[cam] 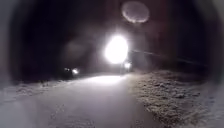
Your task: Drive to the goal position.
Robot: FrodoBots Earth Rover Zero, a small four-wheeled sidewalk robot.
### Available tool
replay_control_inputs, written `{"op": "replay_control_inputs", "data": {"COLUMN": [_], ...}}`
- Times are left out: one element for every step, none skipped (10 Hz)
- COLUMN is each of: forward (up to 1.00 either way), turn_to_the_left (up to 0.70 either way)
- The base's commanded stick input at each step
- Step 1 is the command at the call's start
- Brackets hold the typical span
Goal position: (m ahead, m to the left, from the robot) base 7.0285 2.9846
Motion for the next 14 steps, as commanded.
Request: {"op": "replay_control_inputs", "data": {"forward": [1.00,1.00,1.00,1.00,1.00,1.00,1.00,1.00,1.00,1.00,1.00,1.00,1.00,1.00], "turn_to_the_left": [0.40,0.40,0.05,0.00,0.00,0.00,0.00,0.00,0.00,0.00,0.00,0.00,0.00,0.00]}}
